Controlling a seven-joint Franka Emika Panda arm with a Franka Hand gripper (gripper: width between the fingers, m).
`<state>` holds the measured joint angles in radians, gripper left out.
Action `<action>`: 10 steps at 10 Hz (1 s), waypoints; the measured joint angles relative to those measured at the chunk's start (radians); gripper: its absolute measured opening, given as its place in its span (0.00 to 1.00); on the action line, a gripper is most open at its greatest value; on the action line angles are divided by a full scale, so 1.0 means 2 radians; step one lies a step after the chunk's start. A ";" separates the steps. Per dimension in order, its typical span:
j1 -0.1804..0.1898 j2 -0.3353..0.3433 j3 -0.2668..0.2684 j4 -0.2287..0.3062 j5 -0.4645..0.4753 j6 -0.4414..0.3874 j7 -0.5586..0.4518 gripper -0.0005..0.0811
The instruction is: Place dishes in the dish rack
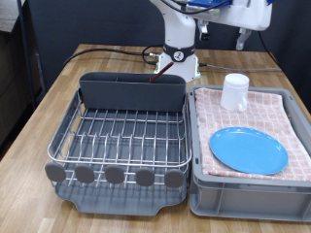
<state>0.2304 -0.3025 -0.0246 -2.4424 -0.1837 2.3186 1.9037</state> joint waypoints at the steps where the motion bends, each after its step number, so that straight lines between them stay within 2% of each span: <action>1: 0.001 0.021 0.003 0.023 0.000 -0.016 -0.004 0.99; 3: 0.001 0.053 0.009 0.049 0.002 -0.021 -0.006 0.99; 4: 0.002 0.065 0.009 0.051 0.013 -0.001 -0.015 0.99; 8: 0.003 0.110 0.008 0.013 0.084 0.149 -0.072 0.99; 10: 0.004 0.133 0.008 -0.013 0.139 0.224 -0.128 0.99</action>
<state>0.2391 -0.0364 -0.0086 -2.4677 0.0952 2.7667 1.6469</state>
